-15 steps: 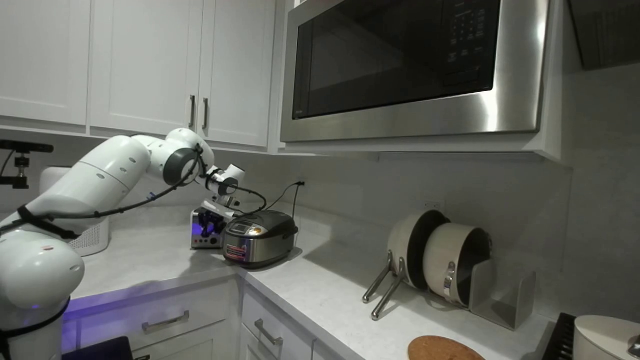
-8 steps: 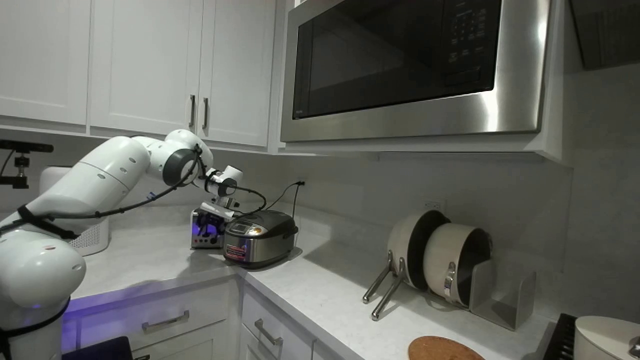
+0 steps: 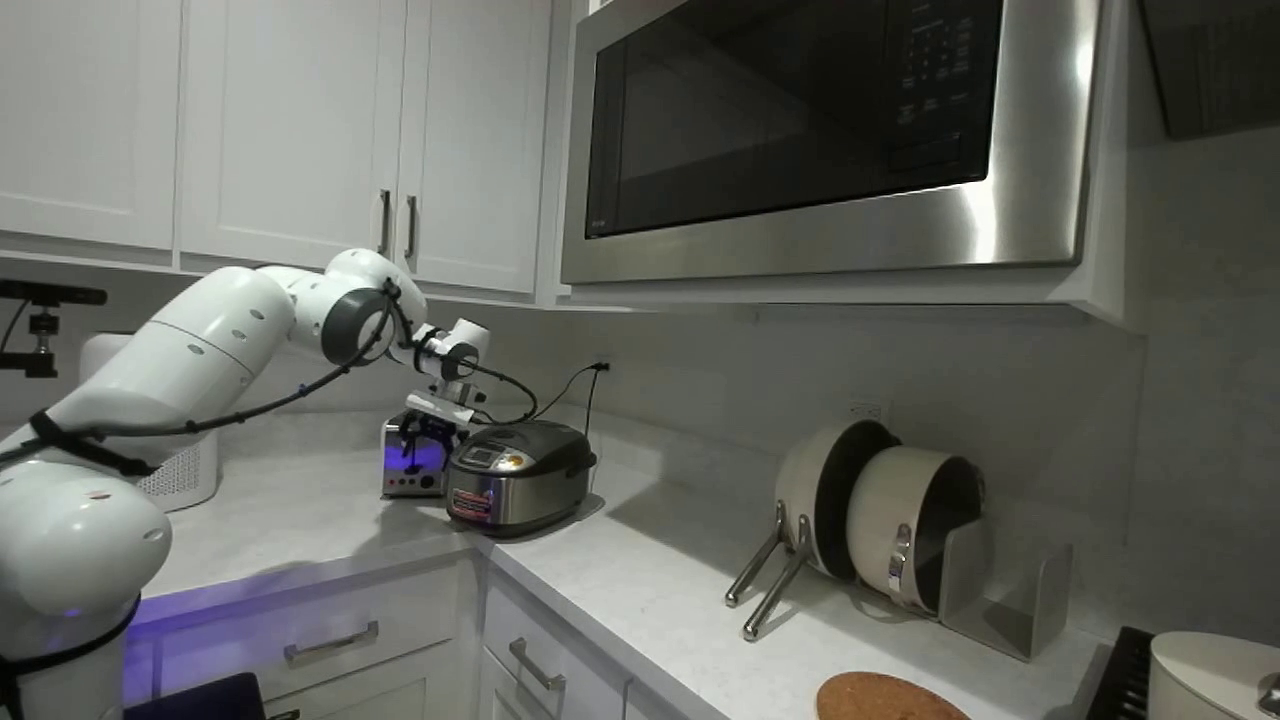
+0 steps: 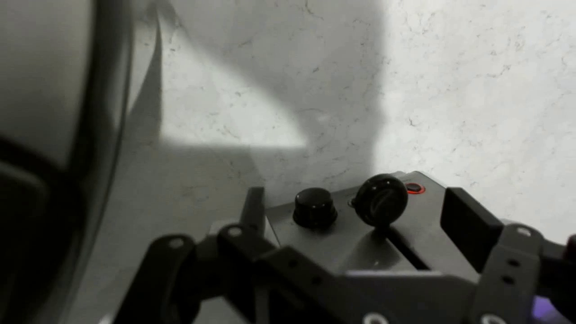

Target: Push down the switch on the toaster

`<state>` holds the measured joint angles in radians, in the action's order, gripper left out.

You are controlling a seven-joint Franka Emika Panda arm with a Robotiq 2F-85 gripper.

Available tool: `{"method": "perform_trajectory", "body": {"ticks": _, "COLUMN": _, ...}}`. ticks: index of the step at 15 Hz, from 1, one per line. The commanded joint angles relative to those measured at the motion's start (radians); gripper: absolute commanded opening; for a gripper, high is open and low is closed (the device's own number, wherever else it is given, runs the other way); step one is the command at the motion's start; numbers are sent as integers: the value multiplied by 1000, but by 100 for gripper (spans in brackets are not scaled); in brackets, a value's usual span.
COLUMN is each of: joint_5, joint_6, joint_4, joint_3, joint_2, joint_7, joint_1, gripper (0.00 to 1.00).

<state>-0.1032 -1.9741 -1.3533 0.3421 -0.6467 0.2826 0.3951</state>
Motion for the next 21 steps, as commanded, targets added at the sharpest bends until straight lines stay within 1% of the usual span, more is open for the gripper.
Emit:
{"method": "perform_trajectory", "body": {"ticks": 1, "joint_5": 4, "joint_6": 71, "joint_4": -27, "joint_3": -7, "joint_2": 83, "joint_7": -28, "joint_1": -15, "gripper": 100}}
{"method": "perform_trajectory", "body": {"ticks": 7, "joint_5": 18, "joint_6": 151, "joint_4": -55, "joint_3": -10, "joint_2": 198, "joint_7": -52, "joint_1": -30, "gripper": 100}}
{"method": "perform_trajectory", "body": {"ticks": 9, "joint_5": 35, "joint_6": 178, "joint_4": -61, "joint_3": -15, "joint_2": 235, "joint_7": -88, "joint_1": -21, "gripper": 100}}
{"method": "perform_trajectory", "body": {"ticks": 12, "joint_5": 96, "joint_6": 218, "joint_4": -95, "joint_3": -19, "joint_2": 295, "joint_7": -185, "joint_1": 0, "gripper": 100}}
{"method": "perform_trajectory", "body": {"ticks": 15, "joint_5": 125, "joint_6": 234, "joint_4": -193, "joint_3": -9, "joint_2": 391, "joint_7": -240, "joint_1": -3, "gripper": 100}}
{"method": "perform_trajectory", "body": {"ticks": 17, "joint_5": 122, "joint_6": 250, "joint_4": -258, "joint_3": -14, "joint_2": 459, "joint_7": -272, "joint_1": 2, "gripper": 100}}
{"method": "perform_trajectory", "body": {"ticks": 21, "joint_5": 105, "joint_6": 265, "joint_4": -412, "joint_3": -6, "joint_2": 627, "joint_7": -334, "joint_1": -14, "gripper": 100}}
